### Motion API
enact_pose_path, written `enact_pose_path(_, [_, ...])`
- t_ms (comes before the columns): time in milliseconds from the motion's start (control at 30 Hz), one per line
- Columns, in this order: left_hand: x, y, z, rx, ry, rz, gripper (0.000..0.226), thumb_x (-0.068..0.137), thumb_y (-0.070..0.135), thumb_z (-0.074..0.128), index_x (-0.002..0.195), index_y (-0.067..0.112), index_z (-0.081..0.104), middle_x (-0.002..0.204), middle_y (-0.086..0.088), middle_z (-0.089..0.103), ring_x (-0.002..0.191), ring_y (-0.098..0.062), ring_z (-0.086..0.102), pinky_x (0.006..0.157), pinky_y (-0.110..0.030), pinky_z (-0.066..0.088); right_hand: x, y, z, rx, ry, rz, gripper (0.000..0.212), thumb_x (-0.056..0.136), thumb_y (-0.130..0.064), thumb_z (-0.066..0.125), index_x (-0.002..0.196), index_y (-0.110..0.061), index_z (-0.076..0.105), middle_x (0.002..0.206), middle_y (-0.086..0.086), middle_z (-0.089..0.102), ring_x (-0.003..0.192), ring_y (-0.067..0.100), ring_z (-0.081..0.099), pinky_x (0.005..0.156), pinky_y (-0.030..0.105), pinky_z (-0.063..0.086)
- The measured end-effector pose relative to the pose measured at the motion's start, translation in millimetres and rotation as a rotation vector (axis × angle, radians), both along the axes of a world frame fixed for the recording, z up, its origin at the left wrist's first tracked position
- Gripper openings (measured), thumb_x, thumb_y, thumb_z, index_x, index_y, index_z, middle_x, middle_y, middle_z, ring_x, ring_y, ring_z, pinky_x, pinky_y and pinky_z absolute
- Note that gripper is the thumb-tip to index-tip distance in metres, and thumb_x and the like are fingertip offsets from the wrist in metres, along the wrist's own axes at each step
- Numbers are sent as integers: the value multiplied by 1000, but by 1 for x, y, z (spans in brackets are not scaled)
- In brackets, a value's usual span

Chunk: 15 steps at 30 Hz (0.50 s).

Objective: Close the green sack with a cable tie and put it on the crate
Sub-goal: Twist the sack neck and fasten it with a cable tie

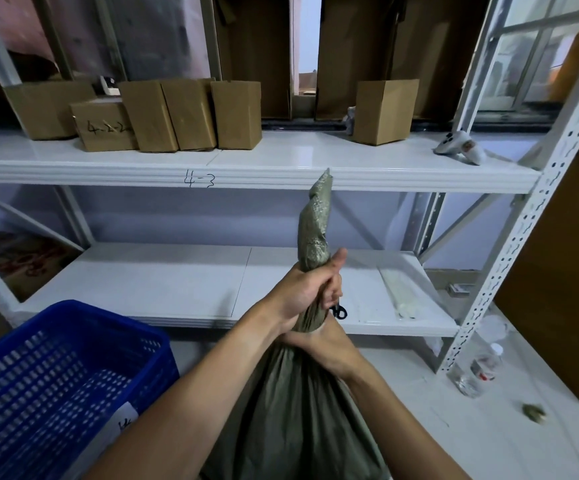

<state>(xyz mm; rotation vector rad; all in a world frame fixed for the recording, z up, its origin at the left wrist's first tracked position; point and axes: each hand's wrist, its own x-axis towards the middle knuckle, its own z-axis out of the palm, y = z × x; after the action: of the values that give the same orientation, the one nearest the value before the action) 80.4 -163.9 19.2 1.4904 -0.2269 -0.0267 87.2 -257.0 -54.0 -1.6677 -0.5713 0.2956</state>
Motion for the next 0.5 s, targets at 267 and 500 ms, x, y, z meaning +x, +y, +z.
enact_pose_path(267, [-4, 12, 28, -36, -74, 10, 59, 92, 46, 63, 51, 11, 37, 45, -4, 35, 49, -20, 37, 83, -45, 33, 22, 27, 23, -27, -196, -60, 9, 90, -3, 60, 99, -5, 59, 86, -10, 55, 79, -19, 53, 69, 0, 39])
enact_pose_path(500, [-17, 22, 13, 51, -44, 70, 60, 85, 57, 63, 53, 13, 39, 58, -6, 46, 66, -20, 48, 76, -31, 41, 27, 29, 0, -2, -108, -33, 20, 86, -15, 65, 105, -8, 64, 96, -3, 68, 92, 3, 62, 88, 38, 56])
